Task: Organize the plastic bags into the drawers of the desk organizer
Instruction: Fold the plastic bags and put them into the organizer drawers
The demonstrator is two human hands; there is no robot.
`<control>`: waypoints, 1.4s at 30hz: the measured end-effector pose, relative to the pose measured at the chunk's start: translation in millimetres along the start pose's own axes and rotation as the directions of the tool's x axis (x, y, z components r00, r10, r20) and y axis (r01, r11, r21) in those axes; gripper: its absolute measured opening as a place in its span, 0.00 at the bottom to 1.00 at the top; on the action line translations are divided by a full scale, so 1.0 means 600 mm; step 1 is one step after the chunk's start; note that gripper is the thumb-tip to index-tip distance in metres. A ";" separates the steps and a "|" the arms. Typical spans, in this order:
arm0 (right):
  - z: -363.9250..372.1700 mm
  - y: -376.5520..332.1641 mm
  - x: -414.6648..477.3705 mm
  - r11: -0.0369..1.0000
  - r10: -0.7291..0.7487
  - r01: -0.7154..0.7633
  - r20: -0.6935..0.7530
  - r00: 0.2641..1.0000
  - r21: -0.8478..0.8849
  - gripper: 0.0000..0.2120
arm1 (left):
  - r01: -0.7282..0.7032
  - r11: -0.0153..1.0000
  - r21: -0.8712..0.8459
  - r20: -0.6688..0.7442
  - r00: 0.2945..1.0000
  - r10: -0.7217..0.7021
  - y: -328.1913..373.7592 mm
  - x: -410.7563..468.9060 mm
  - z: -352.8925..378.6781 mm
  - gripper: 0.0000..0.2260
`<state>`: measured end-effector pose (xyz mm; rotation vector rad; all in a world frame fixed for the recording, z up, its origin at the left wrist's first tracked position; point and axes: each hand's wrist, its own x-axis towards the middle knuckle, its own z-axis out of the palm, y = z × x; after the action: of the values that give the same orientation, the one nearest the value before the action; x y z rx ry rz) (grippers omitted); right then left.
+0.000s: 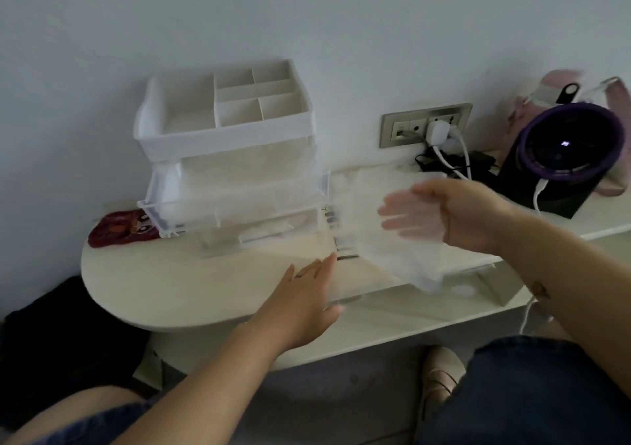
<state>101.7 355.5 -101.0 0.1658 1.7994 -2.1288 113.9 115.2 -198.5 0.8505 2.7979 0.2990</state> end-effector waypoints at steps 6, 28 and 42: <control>0.058 -0.055 -0.008 0.814 -0.242 0.381 -0.341 0.908 0.437 0.16 | -0.271 0.927 -0.260 -0.546 0.833 0.090 0.024 -0.051 -0.133 0.12; 0.372 -0.027 0.093 0.310 -0.554 0.386 0.165 0.816 -0.869 0.19 | 0.107 0.966 -0.233 -0.703 0.668 -0.244 -0.141 -0.128 -0.174 0.02; 0.382 -0.090 0.092 0.045 -0.116 0.345 0.338 0.934 -0.938 0.19 | 0.157 0.965 -0.209 -0.677 0.689 -0.259 -0.137 -0.140 -0.177 0.04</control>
<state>62.2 129.4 -24.5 -0.7119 2.8261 -0.4298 112.9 -13.2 -106.0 0.4137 3.4645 0.9431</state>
